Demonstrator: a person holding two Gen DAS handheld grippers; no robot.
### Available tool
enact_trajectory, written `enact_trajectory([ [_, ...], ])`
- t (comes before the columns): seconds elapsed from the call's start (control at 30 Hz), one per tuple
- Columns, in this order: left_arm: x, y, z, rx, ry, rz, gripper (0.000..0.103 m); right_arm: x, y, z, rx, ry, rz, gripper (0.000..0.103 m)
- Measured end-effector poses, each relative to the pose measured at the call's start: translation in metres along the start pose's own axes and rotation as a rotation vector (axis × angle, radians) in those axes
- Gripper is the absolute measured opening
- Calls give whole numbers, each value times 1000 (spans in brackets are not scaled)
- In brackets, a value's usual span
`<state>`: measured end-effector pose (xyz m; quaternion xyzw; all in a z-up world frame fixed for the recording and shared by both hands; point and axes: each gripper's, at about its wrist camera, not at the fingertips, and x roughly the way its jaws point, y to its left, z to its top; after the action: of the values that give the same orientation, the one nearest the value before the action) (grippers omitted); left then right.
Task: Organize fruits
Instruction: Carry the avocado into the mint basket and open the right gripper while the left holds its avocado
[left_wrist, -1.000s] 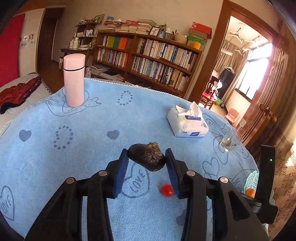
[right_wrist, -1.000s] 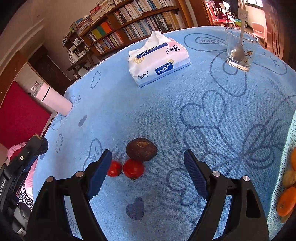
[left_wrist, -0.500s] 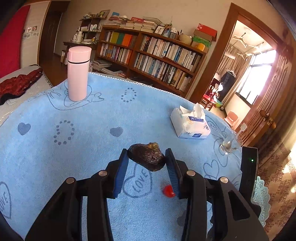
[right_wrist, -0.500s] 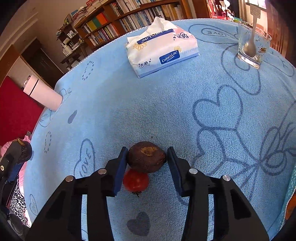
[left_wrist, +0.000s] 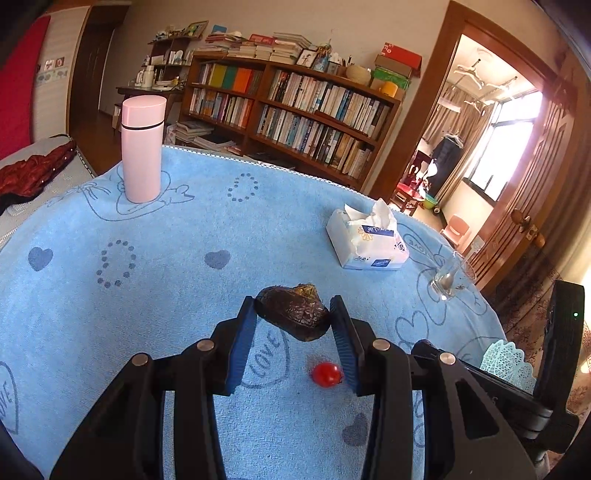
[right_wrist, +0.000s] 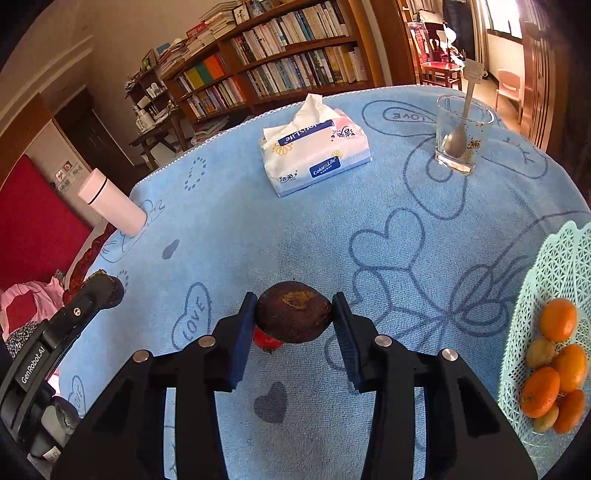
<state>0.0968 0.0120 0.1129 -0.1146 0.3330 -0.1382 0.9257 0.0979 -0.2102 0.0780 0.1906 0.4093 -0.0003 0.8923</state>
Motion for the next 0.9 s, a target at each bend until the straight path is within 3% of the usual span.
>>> enact_trajectory([
  [0.47, -11, -24, -6, 60, -13, -40, 42, -99, -68, -21, 55, -186, -156, 43],
  [0.9, -24, -64, -19, 166, -30, -81, 42, -143, -123, -50, 118, -228, -246, 43],
])
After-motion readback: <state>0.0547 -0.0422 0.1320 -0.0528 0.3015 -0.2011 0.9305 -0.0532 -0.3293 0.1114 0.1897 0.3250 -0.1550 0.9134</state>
